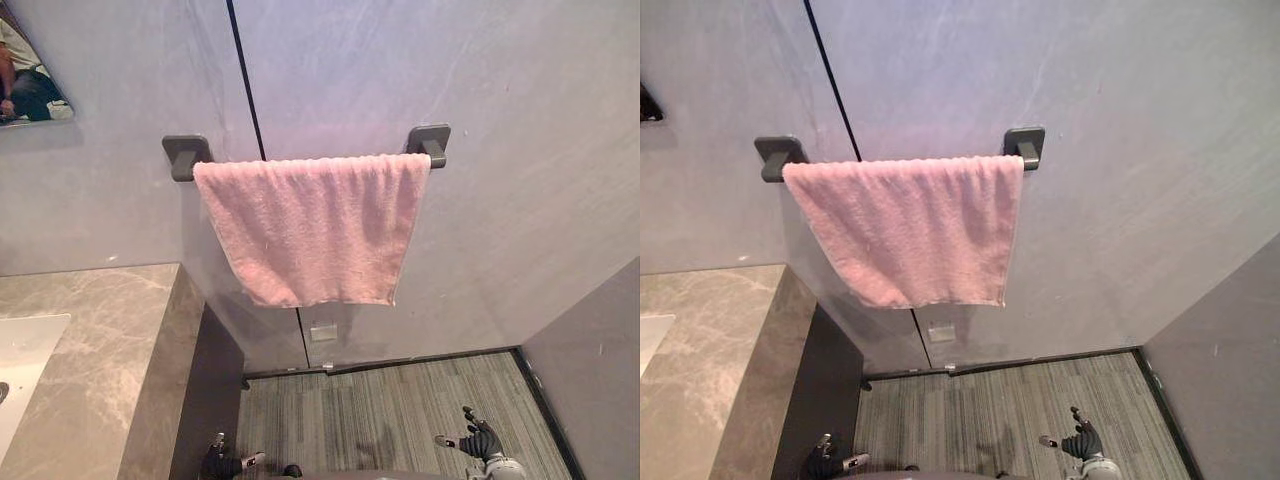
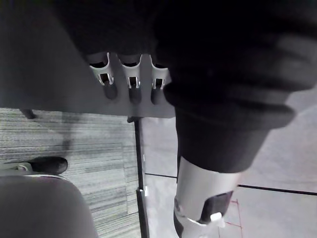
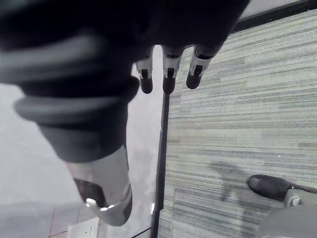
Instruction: Organize washtable
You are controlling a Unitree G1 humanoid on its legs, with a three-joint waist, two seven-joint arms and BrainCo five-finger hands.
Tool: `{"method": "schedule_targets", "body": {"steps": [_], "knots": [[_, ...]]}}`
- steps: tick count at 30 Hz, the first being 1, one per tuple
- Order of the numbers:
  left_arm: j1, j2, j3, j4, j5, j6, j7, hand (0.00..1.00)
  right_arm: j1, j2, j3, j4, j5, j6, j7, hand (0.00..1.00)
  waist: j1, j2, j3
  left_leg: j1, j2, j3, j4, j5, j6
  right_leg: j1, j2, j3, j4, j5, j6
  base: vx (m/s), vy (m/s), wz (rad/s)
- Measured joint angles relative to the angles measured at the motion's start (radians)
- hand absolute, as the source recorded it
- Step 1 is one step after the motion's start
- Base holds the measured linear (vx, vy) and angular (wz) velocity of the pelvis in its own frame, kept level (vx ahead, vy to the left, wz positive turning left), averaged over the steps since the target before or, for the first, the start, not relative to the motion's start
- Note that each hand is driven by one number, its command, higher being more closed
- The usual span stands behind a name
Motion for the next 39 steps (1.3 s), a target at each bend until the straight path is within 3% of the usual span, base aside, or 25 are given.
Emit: {"method": "schedule_targets", "body": {"steps": [4,10,13,15,16,18,19,22,24,25,26,27,28,29,31,33,35,37,39], "knots": [[0.004,0.0,0.0,0.007,0.02,0.0,0.001,0.0,-0.017,-0.011,0.001,0.02,-0.02,0.012,-0.001,0.0,0.006,-0.002,0.006,0.012,-0.001,0.025,0.0,-0.004,0.003,-0.006,0.0,0.027,0.011,0.0,0.0,-0.04,0.007,-0.2],[-0.019,0.003,-0.004,0.004,0.028,0.0,0.006,0.0,-0.063,-0.02,0.018,0.011,-0.023,0.02,-0.003,0.0,0.01,-0.007,0.045,-0.029,-0.002,0.097,0.022,-0.014,0.008,-0.147,-0.002,0.103,0.163,-0.038,0.015,-0.07,0.002,-0.36],[-0.066,0.015,-0.005,-0.043,0.027,0.0,0.023,0.0,-0.062,-0.012,0.044,-0.005,-0.032,0.022,-0.003,0.0,0.015,-0.029,0.07,-0.149,0.009,0.076,0.17,-0.062,0.031,-0.221,-0.023,0.102,0.293,-0.094,0.034,-0.08,-0.001,0.21],[-0.087,0.016,-0.005,-0.058,0.027,0.0,0.026,0.0,-0.051,-0.003,0.044,-0.011,-0.031,0.029,-0.003,0.0,0.019,-0.027,0.072,-0.183,0.012,0.044,0.204,-0.071,0.035,-0.273,-0.033,0.096,0.509,-0.156,0.032,-0.01,-0.047,0.6],[-0.095,0.016,-0.005,-0.078,0.026,0.001,0.029,0.0,-0.032,0.009,0.044,-0.019,-0.03,0.032,-0.002,0.0,0.03,-0.032,0.069,-0.214,0.011,-0.003,0.24,-0.077,0.027,-0.265,-0.062,0.102,0.648,-0.19,0.06,0.01,-0.118,0.78],[-0.093,0.012,-0.003,-0.099,0.023,0.001,0.037,0.0,-0.014,0.023,0.048,-0.042,-0.025,0.032,-0.001,0.0,0.044,-0.055,0.054,-0.26,0.008,-0.045,0.29,-0.065,0.004,-0.227,-0.094,0.132,0.69,-0.207,0.085,0.0,-0.254,0.79],[-0.101,0.01,0.0,-0.101,0.016,0.002,0.043,0.0,-0.021,0.024,0.046,-0.052,-0.017,0.033,-0.002,0.0,0.055,-0.075,0.047,-0.301,0.007,-0.063,0.326,-0.057,-0.004,-0.207,-0.085,0.158,0.661,-0.25,0.102,-0.07,-0.305,0.8],[-0.098,-0.046,0.0,-0.102,-0.006,0.003,0.045,0.0,-0.047,0.004,0.044,-0.082,-0.007,0.037,-0.02,0.0,0.081,-0.043,0.06,-0.347,0.032,-0.093,0.329,-0.002,-0.028,-0.15,-0.042,0.152,0.547,-0.335,0.058,-0.2,-0.3,0.6],[-0.092,-0.085,-0.004,-0.113,-0.046,0.003,0.045,0.0,-0.07,0.002,0.046,-0.088,0.011,0.036,-0.023,0.0,0.097,-0.015,0.056,-0.384,0.057,-0.122,0.292,0.056,-0.046,-0.132,-0.011,0.099,0.452,-0.376,-0.005,-0.25,-0.251,0.58],[-0.092,-0.102,-0.009,-0.118,-0.056,0.004,0.043,0.0,-0.073,-0.005,0.045,-0.092,0.023,0.036,-0.025,0.0,0.089,0.014,0.06,-0.399,0.074,-0.147,0.265,0.091,-0.049,-0.13,0.019,0.06,0.435,-0.353,-0.02,-0.3,-0.208,1.14],[-0.089,-0.106,-0.018,-0.13,-0.076,0.004,0.042,0.0,-0.078,-0.005,0.045,-0.093,0.032,0.037,-0.026,0.0,0.084,0.034,0.073,-0.394,0.095,-0.131,0.181,0.191,-0.038,-0.127,0.044,-0.011,0.417,-0.33,-0.053,-0.36,-0.203,1.23],[-0.09,-0.105,-0.017,-0.139,-0.084,0.006,0.044,0.0,-0.076,-0.004,0.045,-0.09,0.032,0.038,-0.026,0.0,0.077,0.037,0.081,-0.39,0.106,-0.076,0.184,0.185,-0.034,-0.127,0.045,-0.045,0.412,-0.32,-0.07,-0.35,-0.194,1.1],[-0.083,-0.105,-0.013,-0.148,-0.084,0.007,0.045,0.0,-0.075,-0.004,0.045,-0.089,0.032,0.04,-0.027,0.0,0.075,0.035,0.082,-0.387,0.108,-0.015,0.214,0.161,-0.032,-0.125,0.039,-0.075,0.412,-0.315,-0.078,-0.24,-0.139,0.9],[-0.078,-0.1,-0.014,-0.166,-0.084,0.008,0.044,0.0,-0.081,-0.005,0.043,-0.089,0.033,0.041,-0.034,0.0,0.073,0.021,0.091,-0.391,0.097,0.05,0.311,0.091,-0.012,-0.125,0.015,-0.117,0.412,-0.306,-0.095,-0.21,-0.105,0.82],[-0.069,-0.086,-0.013,-0.201,-0.083,0.008,0.043,0.0,-0.099,-0.002,0.044,-0.09,0.033,0.042,-0.044,0.0,0.072,-0.003,0.107,-0.396,0.089,0.062,0.488,-0.009,0.009,-0.126,-0.016,-0.151,0.409,-0.291,-0.101,-0.21,-0.065,0.68],[-0.072,-0.08,-0.002,-0.206,-0.083,0.008,0.041,0.0,-0.102,-0.009,0.034,-0.089,0.034,0.041,-0.045,0.0,0.057,0.0,0.104,-0.346,0.116,0.083,0.635,-0.133,0.015,-0.124,-0.043,-0.22,0.396,-0.271,-0.095,-0.19,0.019,0.69],[-0.079,-0.078,0.0,-0.203,-0.083,0.008,0.041,0.0,-0.096,-0.009,0.007,-0.071,0.034,0.041,-0.045,0.0,0.047,0.015,0.094,-0.271,0.158,0.114,0.644,-0.194,0.009,-0.12,-0.053,-0.274,0.393,-0.261,-0.084,-0.13,0.108,0.93],[-0.102,-0.073,0.001,-0.19,-0.081,0.008,0.04,0.0,-0.103,-0.006,-0.05,-0.022,0.034,0.046,-0.046,0.0,0.008,0.037,0.077,-0.191,0.12,0.134,0.401,-0.181,-0.031,-0.114,-0.068,-0.334,0.349,-0.231,-0.042,-0.1,0.185,1.24],[-0.11,-0.042,0.002,-0.153,-0.081,0.013,0.041,0.0,-0.118,-0.002,-0.052,0.024,0.036,0.05,-0.044,0.0,0.011,0.022,0.076,-0.16,0.079,0.126,0.281,-0.113,-0.021,-0.093,-0.074,-0.343,0.272,-0.175,-0.026,-0.11,0.186,0.46]]}}
